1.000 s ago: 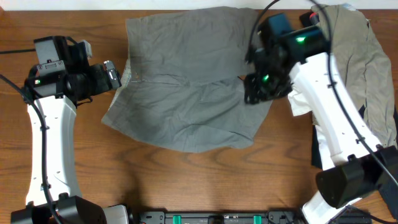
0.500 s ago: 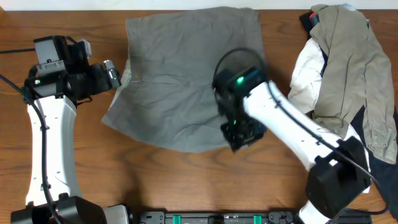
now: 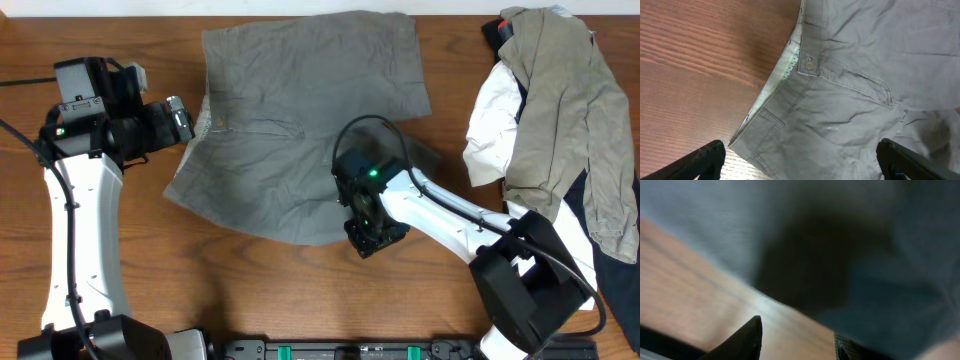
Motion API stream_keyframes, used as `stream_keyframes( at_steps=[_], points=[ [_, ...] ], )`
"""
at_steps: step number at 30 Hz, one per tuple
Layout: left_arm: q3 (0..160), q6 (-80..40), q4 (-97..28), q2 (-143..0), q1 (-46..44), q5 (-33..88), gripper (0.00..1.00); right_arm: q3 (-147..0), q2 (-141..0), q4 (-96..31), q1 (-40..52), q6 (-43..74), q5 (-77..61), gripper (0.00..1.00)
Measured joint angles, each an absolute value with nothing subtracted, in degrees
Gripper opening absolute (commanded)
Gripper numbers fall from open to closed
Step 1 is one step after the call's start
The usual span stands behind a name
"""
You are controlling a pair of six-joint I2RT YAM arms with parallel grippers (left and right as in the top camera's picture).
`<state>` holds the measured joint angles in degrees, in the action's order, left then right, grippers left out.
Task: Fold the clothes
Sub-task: 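Move the right gripper to the shorts' lower right leg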
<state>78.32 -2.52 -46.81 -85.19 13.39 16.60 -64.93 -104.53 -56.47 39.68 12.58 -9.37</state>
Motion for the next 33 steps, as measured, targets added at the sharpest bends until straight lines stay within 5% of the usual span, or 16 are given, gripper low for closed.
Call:
stream_keyframes(
  at_steps=[25,28,33],
  points=[
    [78.32,-2.52,-46.78,-85.19,13.39,16.6,0.98,-62.37,-106.06,-39.46,31.77,9.74,-5.82,0.57],
    [78.32,-2.52,-46.76,-85.19,13.39,16.6,0.98,-62.83,-106.54,-39.33,31.77,9.54,-5.3,0.48],
    [78.32,-2.52,-46.76,-85.19,13.39,16.6,0.98,-63.33,-107.2,-39.66,31.73,9.32,-2.72,0.1]
  ],
)
